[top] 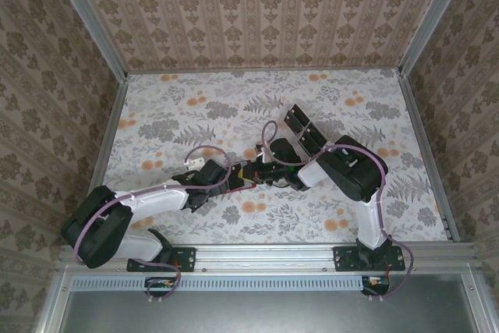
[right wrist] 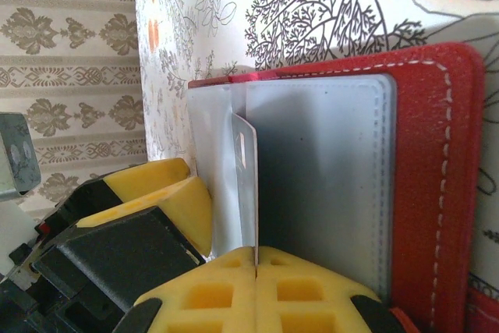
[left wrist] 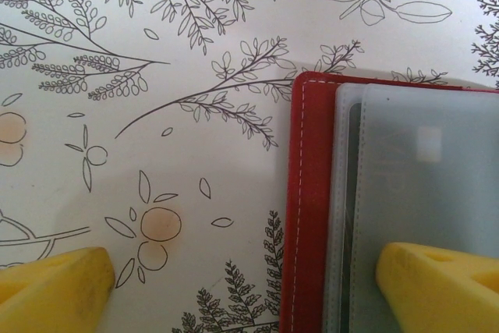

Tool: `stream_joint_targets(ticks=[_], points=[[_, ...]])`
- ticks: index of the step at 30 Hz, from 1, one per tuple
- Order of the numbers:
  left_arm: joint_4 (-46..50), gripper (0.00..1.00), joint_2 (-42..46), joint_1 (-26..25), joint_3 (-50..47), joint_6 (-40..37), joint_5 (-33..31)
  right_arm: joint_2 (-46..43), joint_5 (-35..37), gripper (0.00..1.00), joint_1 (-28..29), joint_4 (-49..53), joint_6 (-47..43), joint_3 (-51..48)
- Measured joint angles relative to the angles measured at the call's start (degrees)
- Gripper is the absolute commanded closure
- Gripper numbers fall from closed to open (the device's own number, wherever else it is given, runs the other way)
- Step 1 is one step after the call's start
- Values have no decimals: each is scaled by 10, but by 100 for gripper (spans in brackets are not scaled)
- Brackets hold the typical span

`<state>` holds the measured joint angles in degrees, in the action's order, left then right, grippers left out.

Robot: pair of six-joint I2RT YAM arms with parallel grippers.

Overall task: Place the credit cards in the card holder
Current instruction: Insert the credit card into the card slot.

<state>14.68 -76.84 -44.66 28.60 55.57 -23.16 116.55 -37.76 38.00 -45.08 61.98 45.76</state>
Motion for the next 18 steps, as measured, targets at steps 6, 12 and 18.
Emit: stream_joint_targets(ticks=[6, 12, 18], points=[[0, 0, 0, -3, 0, 2, -3, 2, 0, 100, 0, -7, 12, 0], [0, 0, 1, -3, -1, 4, -3, 5, -2, 100, -3, -11, 16, 1], [-4, 0, 1, -4, -4, 4, -5, 9, -2, 100, -5, -11, 17, 6]])
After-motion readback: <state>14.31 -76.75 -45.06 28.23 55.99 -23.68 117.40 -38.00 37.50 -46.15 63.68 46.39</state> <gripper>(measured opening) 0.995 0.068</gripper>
